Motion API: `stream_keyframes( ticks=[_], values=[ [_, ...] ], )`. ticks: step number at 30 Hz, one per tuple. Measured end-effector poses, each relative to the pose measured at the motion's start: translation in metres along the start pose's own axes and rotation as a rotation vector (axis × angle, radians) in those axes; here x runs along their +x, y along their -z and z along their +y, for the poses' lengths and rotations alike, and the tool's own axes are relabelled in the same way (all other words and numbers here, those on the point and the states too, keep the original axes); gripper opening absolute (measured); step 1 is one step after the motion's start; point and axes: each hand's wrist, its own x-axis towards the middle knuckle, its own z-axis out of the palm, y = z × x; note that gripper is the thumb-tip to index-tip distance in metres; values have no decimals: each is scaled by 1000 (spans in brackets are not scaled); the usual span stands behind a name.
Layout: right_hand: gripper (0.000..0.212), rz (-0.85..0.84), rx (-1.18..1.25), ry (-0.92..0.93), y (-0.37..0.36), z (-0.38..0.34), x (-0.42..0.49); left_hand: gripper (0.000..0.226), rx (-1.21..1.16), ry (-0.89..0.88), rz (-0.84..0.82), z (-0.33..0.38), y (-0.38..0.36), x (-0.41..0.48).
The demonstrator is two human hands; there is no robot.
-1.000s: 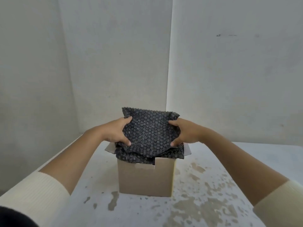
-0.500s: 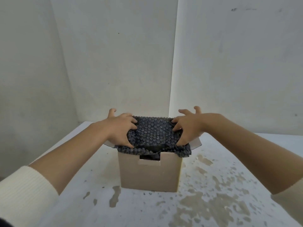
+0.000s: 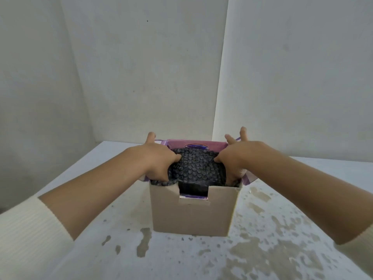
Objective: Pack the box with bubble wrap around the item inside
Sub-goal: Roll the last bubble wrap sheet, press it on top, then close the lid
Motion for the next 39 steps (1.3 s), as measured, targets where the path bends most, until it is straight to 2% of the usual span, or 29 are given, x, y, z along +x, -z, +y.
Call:
stream_keyframes(
  ticks=[4, 7, 8, 10, 12, 14, 17, 19, 22, 24, 26, 29, 33, 36, 39],
  values=[
    [67, 131, 242, 103, 7, 12, -17, 26, -9, 8, -40, 3, 8, -4],
    [62, 332, 538, 187, 20, 16, -29, 58, -166, 30, -44, -1, 23, -13],
    [62, 352, 626, 226, 21, 12, -30, 70, -225, 48, -37, -4, 32, -17],
    [69, 280, 715, 309, 20, 1, -25, 90, -262, 87, -64, -10, 45, -25],
    [86, 165, 726, 328, 15, -7, -17, 85, -167, 106, -140, -14, 45, -26],
    [105, 72, 681, 296, 10, -11, -9, 62, -87, 109, -183, -13, 35, -23],
    [107, 23, 521, 260, 5, -21, 1, 43, 23, 132, -200, 0, 21, -13],
    [101, 22, 389, 212, 1, -33, 9, 47, 165, 167, -236, 13, 16, -7],
    [90, -23, 333, 170, -6, -41, 19, 61, 301, 187, -275, 25, 12, -4],
    [93, -67, 332, 182, -6, -39, 18, 62, 218, 193, -283, 19, 10, -3],
    [99, -67, 356, 236, 6, -29, 4, 62, 29, 194, -271, 10, 14, -7],
    [82, -11, 407, 333, 35, 0, -25, 77, -159, 164, -223, -2, 34, -21],
    [65, -39, 158, 200, 39, 16, -34, 83, -22, 201, -205, -6, 40, -20],
    [49, -60, -30, 89, 20, 0, -14, 61, 146, 225, -230, 5, 32, -8],
    [38, -82, -179, 60, 9, -15, -6, 36, 301, 237, -217, 21, 22, -1]
  ],
)
